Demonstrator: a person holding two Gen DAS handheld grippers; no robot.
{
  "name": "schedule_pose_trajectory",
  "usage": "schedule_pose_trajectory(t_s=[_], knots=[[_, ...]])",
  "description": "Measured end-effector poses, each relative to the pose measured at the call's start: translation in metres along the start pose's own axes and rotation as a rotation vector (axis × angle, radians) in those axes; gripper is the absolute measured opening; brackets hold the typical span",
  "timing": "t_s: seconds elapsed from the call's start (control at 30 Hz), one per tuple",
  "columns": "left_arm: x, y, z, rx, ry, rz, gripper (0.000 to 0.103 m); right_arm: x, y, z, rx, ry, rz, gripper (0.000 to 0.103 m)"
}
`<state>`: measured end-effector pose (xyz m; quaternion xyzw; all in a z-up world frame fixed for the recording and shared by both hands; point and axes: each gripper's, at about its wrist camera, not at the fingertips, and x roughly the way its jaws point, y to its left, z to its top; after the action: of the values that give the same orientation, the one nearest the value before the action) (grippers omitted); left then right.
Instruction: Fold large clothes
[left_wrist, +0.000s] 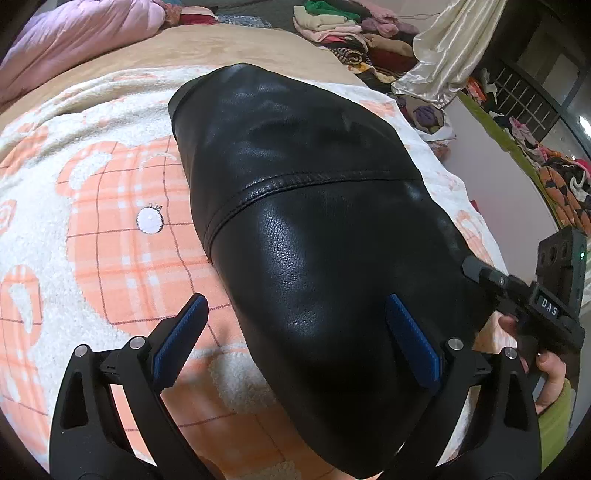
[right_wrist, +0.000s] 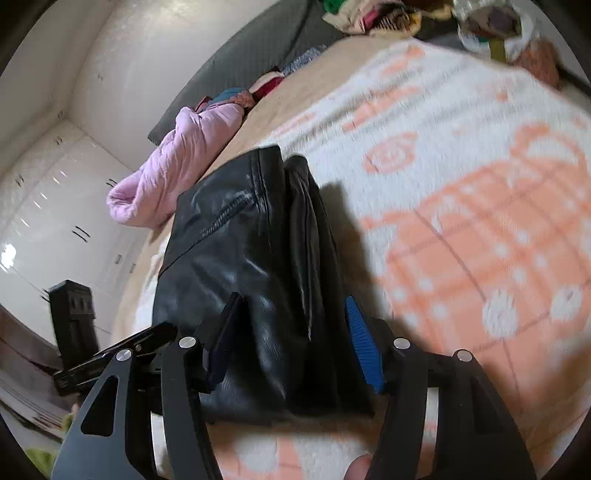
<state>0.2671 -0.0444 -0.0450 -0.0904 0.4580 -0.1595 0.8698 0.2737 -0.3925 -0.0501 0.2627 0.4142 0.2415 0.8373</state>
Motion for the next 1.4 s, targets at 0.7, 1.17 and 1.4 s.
schedule_pose_trajectory(t_s=[0.7, 1.17, 1.4], knots=[[-0.001, 0.01, -0.005, 0.008, -0.001, 0.025, 0.095, -0.006, 0.021, -0.057, 0.078, -0.072, 0.001, 0.049], [-0.006, 0.012, -0.007, -0.011, -0.008, 0.024, 0.095, -0.027, 0.072, -0.001, -0.145, -0.134, -0.148, 0.087], [-0.007, 0.006, -0.012, 0.008, -0.001, 0.017, 0.095, 0.021, 0.081, 0.067, -0.163, -0.065, -0.183, 0.087]])
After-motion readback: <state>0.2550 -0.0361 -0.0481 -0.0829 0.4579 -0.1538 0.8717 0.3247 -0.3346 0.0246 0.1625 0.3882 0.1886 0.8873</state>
